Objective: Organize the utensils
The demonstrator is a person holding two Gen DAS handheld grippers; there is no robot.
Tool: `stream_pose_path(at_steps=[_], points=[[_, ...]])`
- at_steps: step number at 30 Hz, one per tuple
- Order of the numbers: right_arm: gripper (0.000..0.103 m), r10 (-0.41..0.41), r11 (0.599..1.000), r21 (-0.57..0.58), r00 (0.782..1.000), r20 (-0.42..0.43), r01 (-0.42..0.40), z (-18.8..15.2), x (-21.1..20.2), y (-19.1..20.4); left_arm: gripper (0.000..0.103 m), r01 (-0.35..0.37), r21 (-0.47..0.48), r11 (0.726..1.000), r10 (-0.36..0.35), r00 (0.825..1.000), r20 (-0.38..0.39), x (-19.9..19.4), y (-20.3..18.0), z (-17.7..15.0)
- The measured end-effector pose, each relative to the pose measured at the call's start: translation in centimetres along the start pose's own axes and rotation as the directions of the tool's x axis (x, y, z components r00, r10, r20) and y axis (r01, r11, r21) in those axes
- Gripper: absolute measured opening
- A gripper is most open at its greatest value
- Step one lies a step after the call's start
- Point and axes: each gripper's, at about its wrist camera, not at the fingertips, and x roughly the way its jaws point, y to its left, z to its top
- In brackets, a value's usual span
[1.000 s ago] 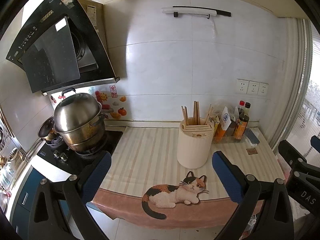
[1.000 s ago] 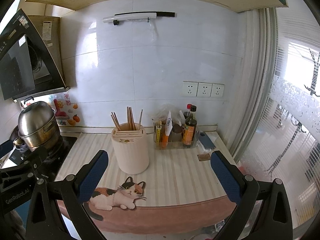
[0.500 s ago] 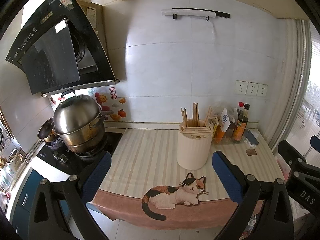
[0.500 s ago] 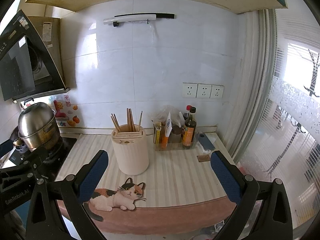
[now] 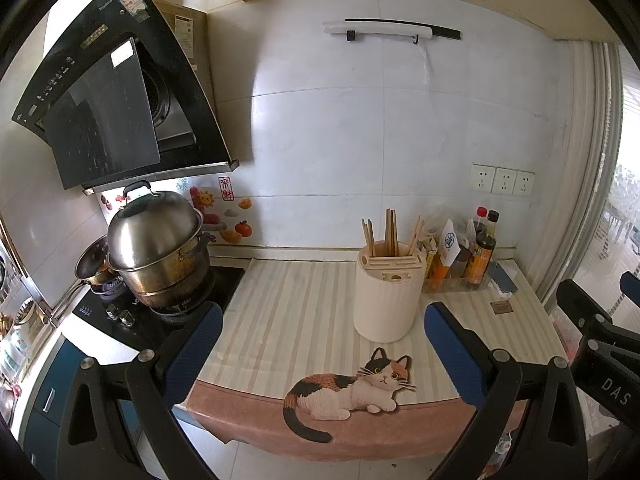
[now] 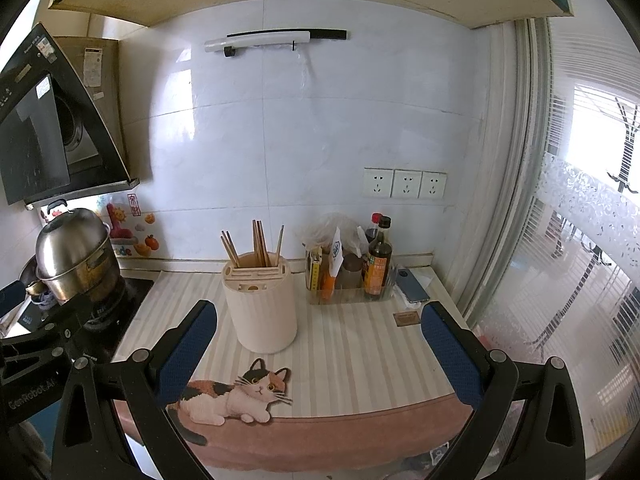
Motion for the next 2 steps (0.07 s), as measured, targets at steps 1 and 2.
stream_pose_path(at_steps=[1,2], points=[[0.103,0.0,1.0,0.0,1.0,0.0,0.0,-0.01,-0.01,0.0,0.103,0.001,-0.001,1.0,-0.001,1.0,0.001,-0.03,-0.01,0.09],[0.103,0.0,1.0,0.0,1.0,0.0,0.0,0.02,0.02,-0.01,0.103,0.001,0.0,1.0,-0.001,1.0,0.001,-0.04,-0.04,0.21]])
